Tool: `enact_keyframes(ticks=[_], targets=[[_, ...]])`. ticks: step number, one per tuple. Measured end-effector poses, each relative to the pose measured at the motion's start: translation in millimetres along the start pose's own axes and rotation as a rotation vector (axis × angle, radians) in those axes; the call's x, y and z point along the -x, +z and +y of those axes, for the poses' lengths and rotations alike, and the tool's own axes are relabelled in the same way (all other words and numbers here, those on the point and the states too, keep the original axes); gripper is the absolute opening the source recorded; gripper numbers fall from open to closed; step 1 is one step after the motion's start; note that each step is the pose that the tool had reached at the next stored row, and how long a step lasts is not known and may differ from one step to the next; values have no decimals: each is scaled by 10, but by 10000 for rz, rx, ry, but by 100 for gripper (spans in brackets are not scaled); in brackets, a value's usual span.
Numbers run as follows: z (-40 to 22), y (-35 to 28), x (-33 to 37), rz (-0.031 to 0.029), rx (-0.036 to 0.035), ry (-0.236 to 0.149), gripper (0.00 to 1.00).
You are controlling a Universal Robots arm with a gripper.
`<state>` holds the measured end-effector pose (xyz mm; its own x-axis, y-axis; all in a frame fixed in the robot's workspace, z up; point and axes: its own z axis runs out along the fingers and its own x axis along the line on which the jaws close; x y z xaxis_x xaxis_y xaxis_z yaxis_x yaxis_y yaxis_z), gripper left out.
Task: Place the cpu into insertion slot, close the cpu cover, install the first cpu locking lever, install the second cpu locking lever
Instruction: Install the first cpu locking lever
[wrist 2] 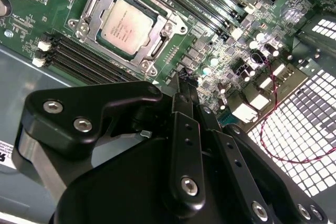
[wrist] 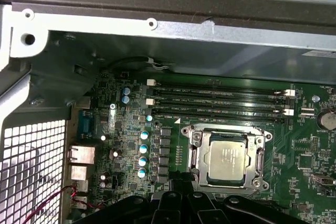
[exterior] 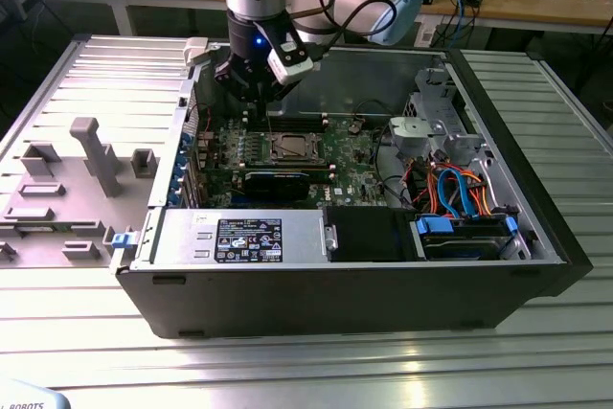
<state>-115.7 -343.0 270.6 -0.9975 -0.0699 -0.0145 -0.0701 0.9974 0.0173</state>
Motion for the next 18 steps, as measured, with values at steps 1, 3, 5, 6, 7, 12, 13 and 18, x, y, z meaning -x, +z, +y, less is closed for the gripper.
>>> enact_keyframes(ticks=[1, 3, 5, 6, 7, 12, 13, 18], targets=[[0, 0, 0, 0, 1, 0, 11], [1, 1, -3, -2, 2, -1, 11], [1, 1, -5, -1, 1, -1, 11], [1, 0, -7, -1, 0, 0, 11], [2, 1, -17, -1, 1, 1, 11], [4, 0, -51, 0, 0, 0, 11], [4, -1, -59, 0, 0, -1, 11], [9, 0, -65, 0, 0, 0, 11]])
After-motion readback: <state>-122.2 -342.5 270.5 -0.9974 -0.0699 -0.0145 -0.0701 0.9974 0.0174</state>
